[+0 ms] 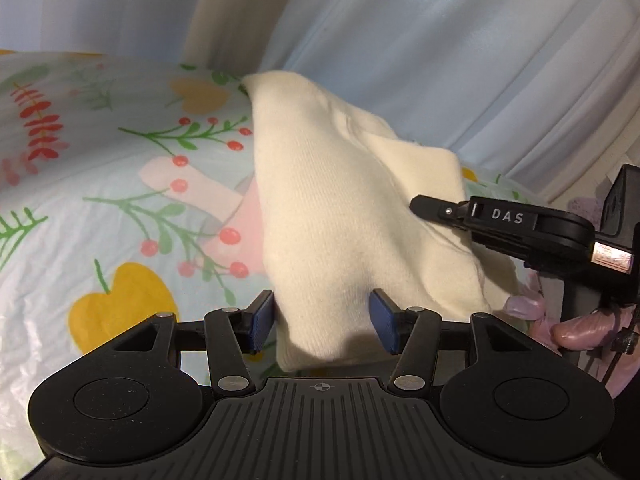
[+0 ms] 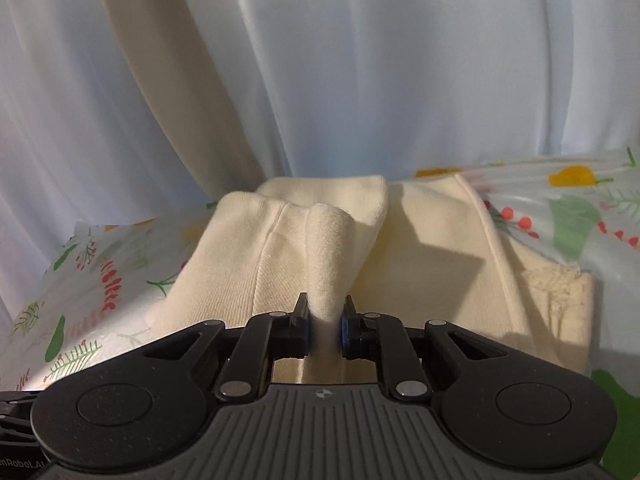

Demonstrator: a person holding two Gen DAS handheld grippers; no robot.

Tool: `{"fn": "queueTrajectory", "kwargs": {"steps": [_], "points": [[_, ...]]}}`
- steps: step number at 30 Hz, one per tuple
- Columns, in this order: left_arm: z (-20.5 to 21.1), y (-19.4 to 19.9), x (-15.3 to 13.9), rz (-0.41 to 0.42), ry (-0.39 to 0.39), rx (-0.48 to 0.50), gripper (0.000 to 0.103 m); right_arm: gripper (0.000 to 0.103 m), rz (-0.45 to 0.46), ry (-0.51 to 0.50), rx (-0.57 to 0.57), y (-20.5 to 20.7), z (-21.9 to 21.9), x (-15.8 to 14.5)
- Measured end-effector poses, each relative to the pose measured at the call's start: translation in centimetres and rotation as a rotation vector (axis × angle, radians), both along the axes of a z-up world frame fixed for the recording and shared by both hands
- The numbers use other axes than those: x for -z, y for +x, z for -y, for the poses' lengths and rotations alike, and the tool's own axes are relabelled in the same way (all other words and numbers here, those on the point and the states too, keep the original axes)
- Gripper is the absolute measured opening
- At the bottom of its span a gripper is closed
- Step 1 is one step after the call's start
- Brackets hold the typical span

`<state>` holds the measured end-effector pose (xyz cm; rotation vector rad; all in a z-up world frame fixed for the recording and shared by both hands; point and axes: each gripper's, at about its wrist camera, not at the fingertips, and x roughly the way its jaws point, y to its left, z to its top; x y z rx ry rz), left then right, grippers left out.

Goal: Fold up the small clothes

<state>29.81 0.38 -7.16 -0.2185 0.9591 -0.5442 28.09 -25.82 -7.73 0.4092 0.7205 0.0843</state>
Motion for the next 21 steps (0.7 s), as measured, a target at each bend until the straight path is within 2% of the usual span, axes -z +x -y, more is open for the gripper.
{"fn": "queueTrajectory", "kwargs": {"steps": [2,4,5,7,8,9,10,11,13,15,18,21], "points": [[0.2,-0.3,0.4,0.015,0.001,0.006,0.059,0.023,-0.001,0.128,-0.002,-0.2,1.6,0.3],[0.3,-0.4,0.4,0.024,0.013,0.017,0.06,0.047,-0.004,0.246,-0.019,0.1,2.8,0.8],[0.4,-0.4,0.4,0.026,0.019,0.021,0.061,0.05,-0.006,0.293,-0.025,0.5,3.1,1.1],[0.6,-0.5,0.4,0.031,0.035,0.03,0.063,0.05,-0.017,0.317,-0.036,1.6,2.8,1.6],[0.7,-0.5,0.4,0.032,0.041,0.031,0.064,0.05,-0.017,0.308,-0.046,2.0,2.5,1.7],[0.9,-0.7,0.3,0.034,0.05,0.031,0.065,0.042,-0.015,0.285,-0.053,2.3,2.1,1.6],[0.9,-0.8,0.3,0.035,0.058,0.032,0.066,0.022,-0.01,0.237,-0.063,2.5,1.4,1.3],[1.1,-1.1,0.1,0.038,0.069,0.034,0.066,0.013,-0.003,0.183,-0.067,2.5,0.8,1.0],[1.1,-1.7,-0.2,0.054,0.087,0.042,0.066,0.013,0.044,0.003,-0.088,2.0,-0.9,-0.4],[1.3,-2.4,-0.7,0.079,0.112,0.059,0.068,0.012,0.128,-0.102,-0.084,0.7,-1.2,-2.1],[1.5,-3.0,-1.3,0.094,0.103,0.083,0.069,0.012,0.194,-0.131,-0.023,-0.9,0.2,-3.8],[1.9,-3.2,-1.5,0.097,0.095,0.094,0.069,0.012,0.205,-0.187,0.038,-1.8,2.1,-4.4]]}}
